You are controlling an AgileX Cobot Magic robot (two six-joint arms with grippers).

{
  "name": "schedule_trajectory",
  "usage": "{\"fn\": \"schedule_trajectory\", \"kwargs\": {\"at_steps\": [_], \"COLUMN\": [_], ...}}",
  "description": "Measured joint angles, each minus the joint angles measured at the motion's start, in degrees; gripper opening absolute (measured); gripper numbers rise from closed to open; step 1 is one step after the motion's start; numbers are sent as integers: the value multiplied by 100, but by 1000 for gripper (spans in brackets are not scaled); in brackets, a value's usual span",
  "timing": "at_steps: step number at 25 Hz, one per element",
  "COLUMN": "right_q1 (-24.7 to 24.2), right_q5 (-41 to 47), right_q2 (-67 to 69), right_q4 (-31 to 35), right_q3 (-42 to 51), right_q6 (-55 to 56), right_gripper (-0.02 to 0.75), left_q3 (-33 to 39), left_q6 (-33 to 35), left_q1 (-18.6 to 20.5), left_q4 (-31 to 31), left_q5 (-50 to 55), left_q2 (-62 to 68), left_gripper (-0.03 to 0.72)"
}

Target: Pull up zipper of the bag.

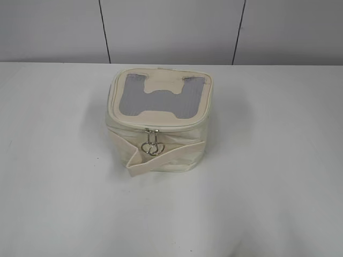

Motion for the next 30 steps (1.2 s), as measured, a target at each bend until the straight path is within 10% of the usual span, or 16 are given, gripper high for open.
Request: {"fn": "schedule_trajectory", "kwargs": {"at_steps": [30], "right_q1": [0], "right_q5": [-6], "right_q2": [0], "right_q4": [12], "right_q3": [2], "right_q6": [6], "right_gripper": [580], "left_q3": [0], "left_q6": [46], "left_q1": [4], "left_q4": [84], "left_q5": [-4], "left_q2": [0], "left_gripper": [248]}}
